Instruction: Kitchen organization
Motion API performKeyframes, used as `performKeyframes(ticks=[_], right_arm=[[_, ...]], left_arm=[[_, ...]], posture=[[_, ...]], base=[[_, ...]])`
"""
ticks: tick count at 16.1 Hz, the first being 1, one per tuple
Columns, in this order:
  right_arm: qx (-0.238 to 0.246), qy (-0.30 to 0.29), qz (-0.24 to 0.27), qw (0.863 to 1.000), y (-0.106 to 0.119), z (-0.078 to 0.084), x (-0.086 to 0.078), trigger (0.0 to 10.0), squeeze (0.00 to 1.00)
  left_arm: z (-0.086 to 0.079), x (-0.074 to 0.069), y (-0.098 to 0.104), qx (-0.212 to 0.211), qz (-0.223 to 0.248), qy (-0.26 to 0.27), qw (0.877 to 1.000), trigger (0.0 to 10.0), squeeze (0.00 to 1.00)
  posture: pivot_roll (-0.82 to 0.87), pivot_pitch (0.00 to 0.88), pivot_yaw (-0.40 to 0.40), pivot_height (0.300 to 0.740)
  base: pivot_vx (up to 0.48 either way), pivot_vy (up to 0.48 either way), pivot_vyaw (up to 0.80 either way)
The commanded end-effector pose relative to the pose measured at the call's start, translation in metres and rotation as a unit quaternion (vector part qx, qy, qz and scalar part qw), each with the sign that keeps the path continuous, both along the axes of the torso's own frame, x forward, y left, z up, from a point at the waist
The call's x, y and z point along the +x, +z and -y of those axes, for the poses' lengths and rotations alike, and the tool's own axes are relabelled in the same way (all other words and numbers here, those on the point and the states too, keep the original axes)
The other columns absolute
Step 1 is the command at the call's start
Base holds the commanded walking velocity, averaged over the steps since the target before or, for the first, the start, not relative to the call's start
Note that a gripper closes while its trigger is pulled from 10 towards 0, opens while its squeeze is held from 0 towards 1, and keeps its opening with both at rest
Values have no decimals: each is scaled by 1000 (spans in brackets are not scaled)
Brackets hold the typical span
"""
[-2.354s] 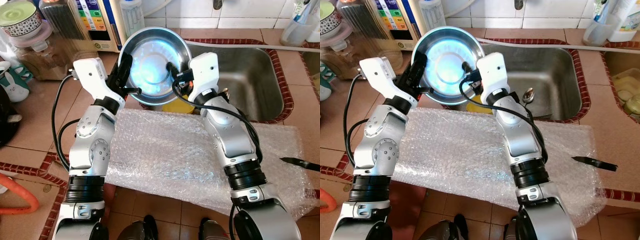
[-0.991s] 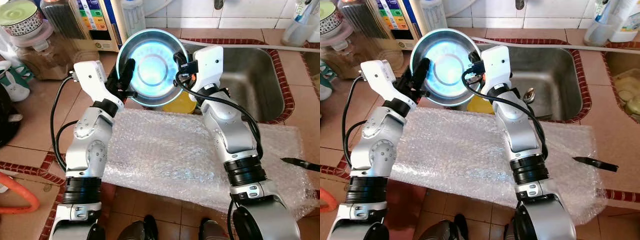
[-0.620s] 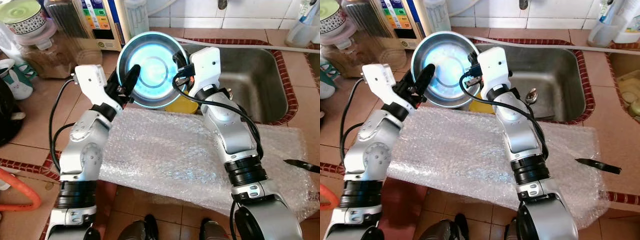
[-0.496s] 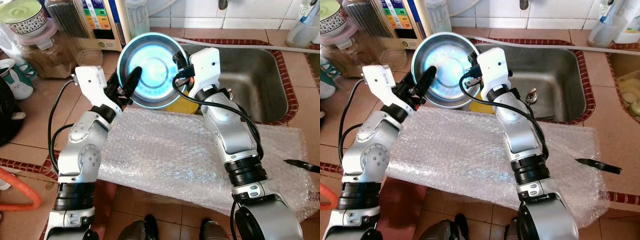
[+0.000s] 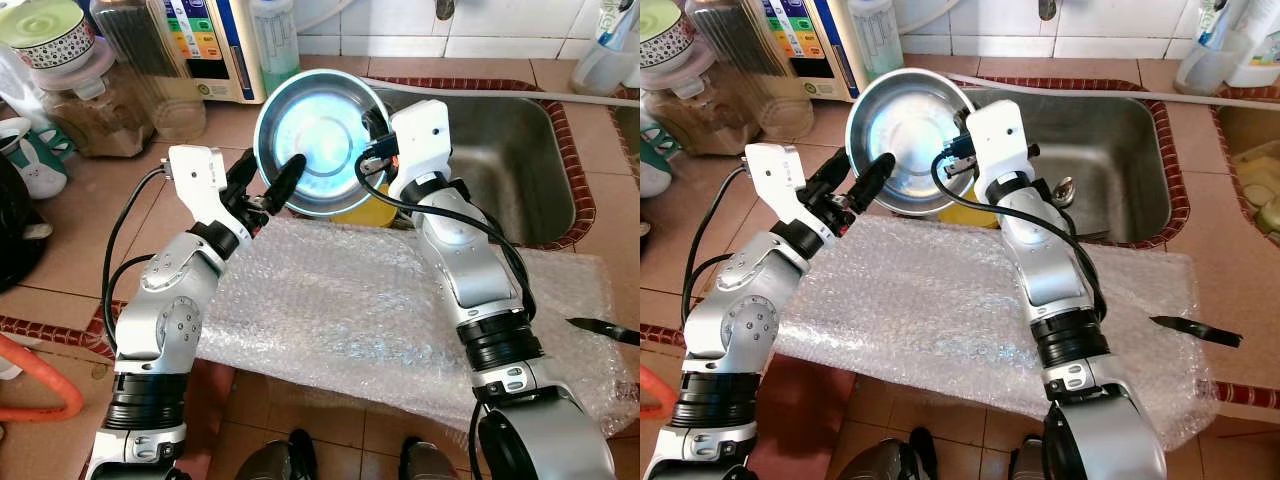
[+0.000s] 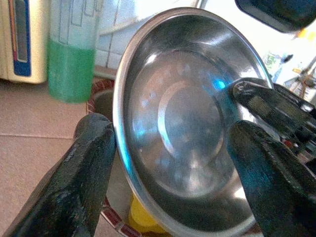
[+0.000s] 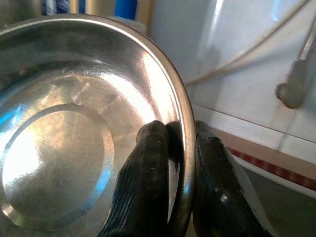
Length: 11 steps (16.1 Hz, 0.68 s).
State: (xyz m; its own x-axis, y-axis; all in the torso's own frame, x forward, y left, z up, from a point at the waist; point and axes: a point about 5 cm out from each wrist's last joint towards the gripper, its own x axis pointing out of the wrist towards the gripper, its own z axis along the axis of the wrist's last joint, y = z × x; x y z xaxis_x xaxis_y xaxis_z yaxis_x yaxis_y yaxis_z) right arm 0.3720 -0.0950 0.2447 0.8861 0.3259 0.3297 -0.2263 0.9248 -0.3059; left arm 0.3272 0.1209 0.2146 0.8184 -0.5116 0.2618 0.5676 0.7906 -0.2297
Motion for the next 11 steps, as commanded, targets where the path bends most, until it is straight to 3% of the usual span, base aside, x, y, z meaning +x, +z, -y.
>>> performKeyframes(ticks=[1, 3, 7, 11], right_arm=[[5, -82, -11, 997, -3, 23, 7, 0, 0], [-7, -109, -13, 994, -5, 33, 10, 0, 0], [-52, -204, -29, 977, -19, 70, 14, 0, 0], [-78, -234, -56, 967, -37, 89, 13, 0, 0]], left_arm=[[14, -12, 9, 6, 34, -59, 998, 10000, 1000], [16, -14, 7, 14, 29, -74, 997, 10000, 1000], [21, -19, -2, 36, 13, -90, 995, 10000, 1000], [26, -25, -10, 52, -1, -111, 992, 10000, 1000]], posture=[[-169, 217, 141, 740], [-170, 218, 139, 740], [-171, 222, 143, 740], [-173, 225, 145, 740]], base=[[0, 0, 0], [0, 0, 0], [0, 0, 0], [0, 0, 0]])
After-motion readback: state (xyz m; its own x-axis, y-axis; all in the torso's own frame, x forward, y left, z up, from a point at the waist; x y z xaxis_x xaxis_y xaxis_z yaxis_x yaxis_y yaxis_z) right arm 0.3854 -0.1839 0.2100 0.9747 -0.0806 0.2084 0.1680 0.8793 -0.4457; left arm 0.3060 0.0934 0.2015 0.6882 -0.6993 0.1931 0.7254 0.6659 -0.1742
